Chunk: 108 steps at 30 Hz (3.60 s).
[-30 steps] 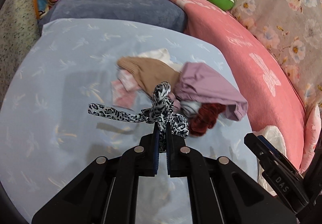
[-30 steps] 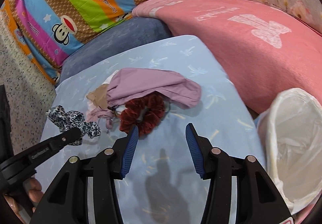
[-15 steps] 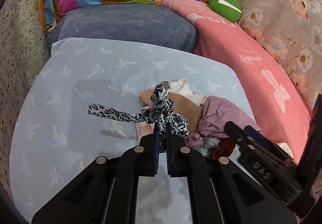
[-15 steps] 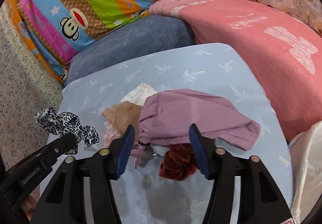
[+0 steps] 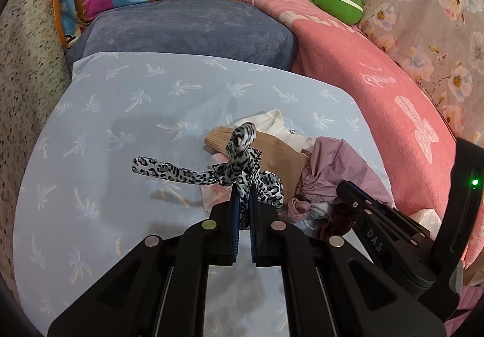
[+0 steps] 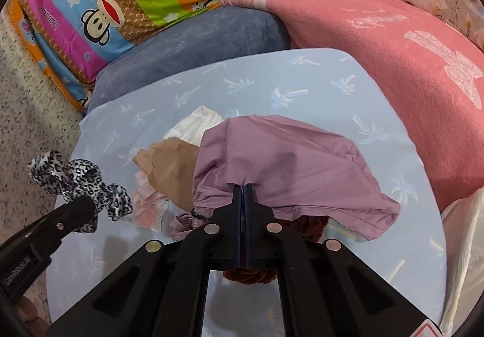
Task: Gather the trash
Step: 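Grasp the lilac cloth with the right tool while the left tool holds the leopard scrunchie, then carry the leopard scrunchie and lilac cloth to the wastebasket and release both, then move both open tools back over the remaining items on the table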
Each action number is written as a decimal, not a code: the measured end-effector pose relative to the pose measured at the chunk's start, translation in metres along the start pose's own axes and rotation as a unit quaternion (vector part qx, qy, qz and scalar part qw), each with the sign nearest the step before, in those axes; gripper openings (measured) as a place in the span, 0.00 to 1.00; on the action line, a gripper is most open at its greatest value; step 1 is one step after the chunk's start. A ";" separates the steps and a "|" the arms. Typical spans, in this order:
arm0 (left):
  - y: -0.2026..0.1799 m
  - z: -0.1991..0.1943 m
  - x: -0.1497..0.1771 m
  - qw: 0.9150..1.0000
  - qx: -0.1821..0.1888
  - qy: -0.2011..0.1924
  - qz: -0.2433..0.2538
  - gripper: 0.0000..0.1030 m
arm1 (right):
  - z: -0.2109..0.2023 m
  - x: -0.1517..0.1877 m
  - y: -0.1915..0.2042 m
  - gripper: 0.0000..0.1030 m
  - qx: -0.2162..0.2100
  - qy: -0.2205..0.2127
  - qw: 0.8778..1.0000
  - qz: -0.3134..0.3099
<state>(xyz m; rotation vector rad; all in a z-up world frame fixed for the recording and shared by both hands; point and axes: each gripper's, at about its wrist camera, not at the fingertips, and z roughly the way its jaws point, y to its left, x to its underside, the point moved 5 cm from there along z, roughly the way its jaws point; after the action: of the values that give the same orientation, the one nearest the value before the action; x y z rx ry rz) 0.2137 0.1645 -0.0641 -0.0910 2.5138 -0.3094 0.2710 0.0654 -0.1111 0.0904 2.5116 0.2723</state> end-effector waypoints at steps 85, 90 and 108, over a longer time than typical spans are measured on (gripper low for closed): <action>-0.314 -0.052 0.080 0.954 0.175 -0.002 0.243 0.54 | -0.271 0.065 -0.283 0.10 0.108 -0.195 0.956 0.192; -0.307 -0.050 0.077 0.957 0.171 -0.002 0.236 0.54 | -0.264 0.065 -0.275 0.11 0.106 -0.189 0.959 0.183; -0.260 -0.034 0.063 0.969 0.148 0.003 0.196 0.54 | -0.226 0.062 -0.237 0.17 0.096 -0.147 0.974 0.145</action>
<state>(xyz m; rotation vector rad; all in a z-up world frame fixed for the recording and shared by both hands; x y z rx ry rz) 0.1407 -0.0895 -0.0095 0.5196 2.3924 -0.5120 0.0892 -0.1975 -0.0176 0.5387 2.2171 0.1199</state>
